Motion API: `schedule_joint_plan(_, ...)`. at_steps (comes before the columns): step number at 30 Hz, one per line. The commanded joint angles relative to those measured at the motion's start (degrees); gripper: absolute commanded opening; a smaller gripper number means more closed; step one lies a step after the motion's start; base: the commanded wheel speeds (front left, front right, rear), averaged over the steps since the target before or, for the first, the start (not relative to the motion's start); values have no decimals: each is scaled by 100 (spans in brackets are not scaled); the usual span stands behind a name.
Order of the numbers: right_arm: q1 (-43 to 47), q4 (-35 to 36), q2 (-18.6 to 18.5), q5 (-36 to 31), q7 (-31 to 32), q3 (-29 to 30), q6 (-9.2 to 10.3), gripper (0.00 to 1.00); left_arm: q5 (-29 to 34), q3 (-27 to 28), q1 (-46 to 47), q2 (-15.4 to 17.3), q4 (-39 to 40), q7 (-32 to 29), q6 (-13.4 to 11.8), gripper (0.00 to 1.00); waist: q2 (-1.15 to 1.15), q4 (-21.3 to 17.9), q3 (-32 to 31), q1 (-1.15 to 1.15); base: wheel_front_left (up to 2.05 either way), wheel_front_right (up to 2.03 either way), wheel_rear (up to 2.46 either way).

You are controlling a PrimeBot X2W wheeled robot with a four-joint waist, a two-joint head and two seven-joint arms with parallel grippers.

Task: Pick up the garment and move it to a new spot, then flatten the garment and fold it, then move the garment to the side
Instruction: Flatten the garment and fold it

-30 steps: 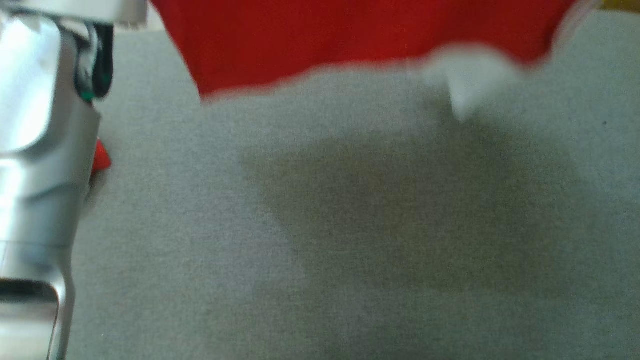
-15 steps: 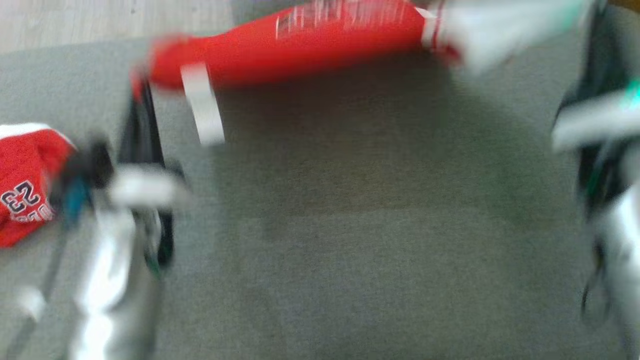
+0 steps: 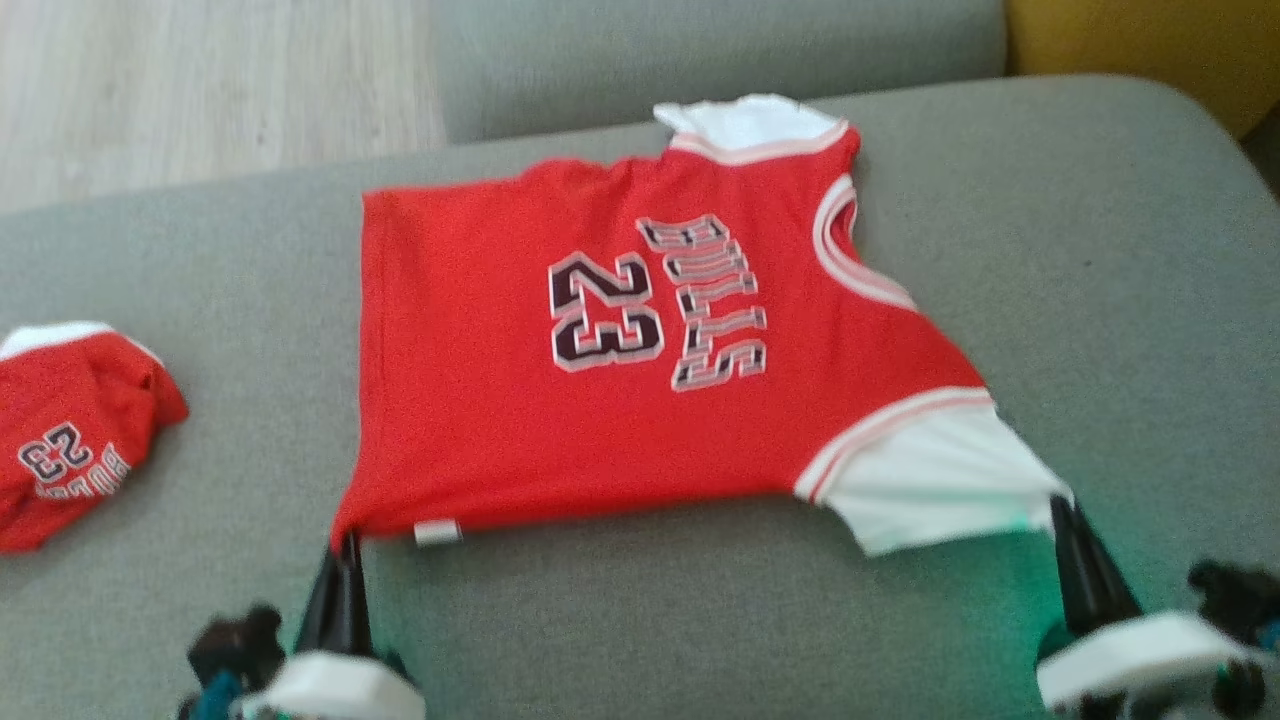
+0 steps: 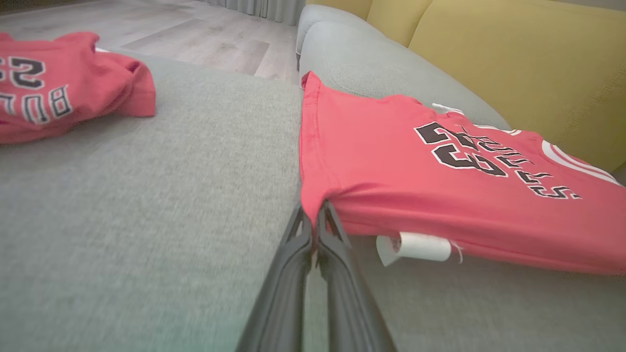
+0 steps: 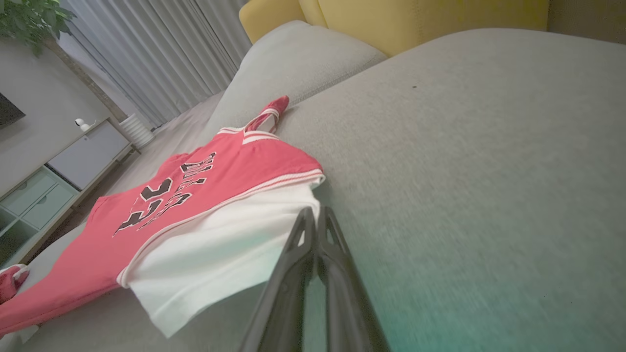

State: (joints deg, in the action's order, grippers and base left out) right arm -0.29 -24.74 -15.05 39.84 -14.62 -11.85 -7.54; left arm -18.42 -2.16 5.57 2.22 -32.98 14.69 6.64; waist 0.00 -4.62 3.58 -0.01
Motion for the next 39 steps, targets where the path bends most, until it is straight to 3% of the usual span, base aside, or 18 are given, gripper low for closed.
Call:
schedule_joint_plan(1,59,199,-110,28,-38,-20,5,0,-83,123,-42,69,209,30,14,0,0,-38,-183,1,0,0,0)
schedule_joint_plan(8,493,418,-146,89,-38,174,5,0,-338,-127,-546,67,494,30,-44,0,0,7,-288,1,0,0,0)
schedule_joint_plan(16,-332,575,-83,131,-37,109,5,0,-201,-261,-32,66,623,30,-23,0,0,148,41,1,0,0,0)
schedule_joint_plan(25,-1652,-124,3,138,262,-129,5,0,-189,-458,952,66,89,30,-113,0,0,294,585,1,0,0,0)
schedule_joint_plan(38,-3016,-1385,59,-405,23,-405,5,0,-160,-633,1873,66,-487,30,-362,0,0,421,978,1,0,0,0)
schedule_joint_plan(39,-3064,-1503,65,-477,6,-367,5,45,-151,-645,1883,66,-488,30,-380,0,0,422,970,1,0,0,0)
